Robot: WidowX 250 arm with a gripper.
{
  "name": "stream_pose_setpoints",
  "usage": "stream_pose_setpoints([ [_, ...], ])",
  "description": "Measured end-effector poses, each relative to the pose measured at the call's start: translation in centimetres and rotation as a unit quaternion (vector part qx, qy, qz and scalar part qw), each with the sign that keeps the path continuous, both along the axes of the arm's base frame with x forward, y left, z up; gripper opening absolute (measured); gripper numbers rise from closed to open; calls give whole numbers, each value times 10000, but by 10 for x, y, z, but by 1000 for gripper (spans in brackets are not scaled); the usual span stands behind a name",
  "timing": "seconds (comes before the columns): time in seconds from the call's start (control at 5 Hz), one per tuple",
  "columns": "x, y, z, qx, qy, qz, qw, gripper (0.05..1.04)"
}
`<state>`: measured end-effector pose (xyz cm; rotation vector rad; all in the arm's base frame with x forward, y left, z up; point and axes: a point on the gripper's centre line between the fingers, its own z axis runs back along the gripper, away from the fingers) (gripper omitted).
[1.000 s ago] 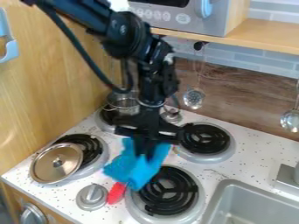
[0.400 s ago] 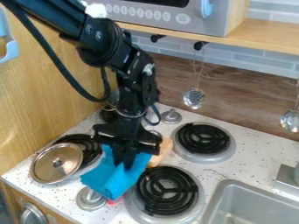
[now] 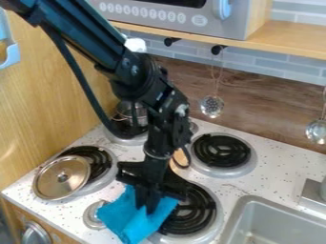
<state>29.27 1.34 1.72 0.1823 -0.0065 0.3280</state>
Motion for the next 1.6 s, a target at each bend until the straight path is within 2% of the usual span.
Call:
stream_pose_setpoints([
  [0.2, -2, -17, -8, -23, 109, -239, 9997, 93],
  [0.8, -4, -70, -9, -221, 110, -773, 9967, 93],
  [1.0, 5, -95, -10, -252, 115, -1062, 9940, 93],
  [1.2, 29, -107, -6, -175, -12, -1109, 9937, 93],
  [1.4, 51, -112, -14, -115, 24, -1125, 9936, 93],
  [1.6, 78, -107, -16, -59, -50, -1022, 9947, 93],
])
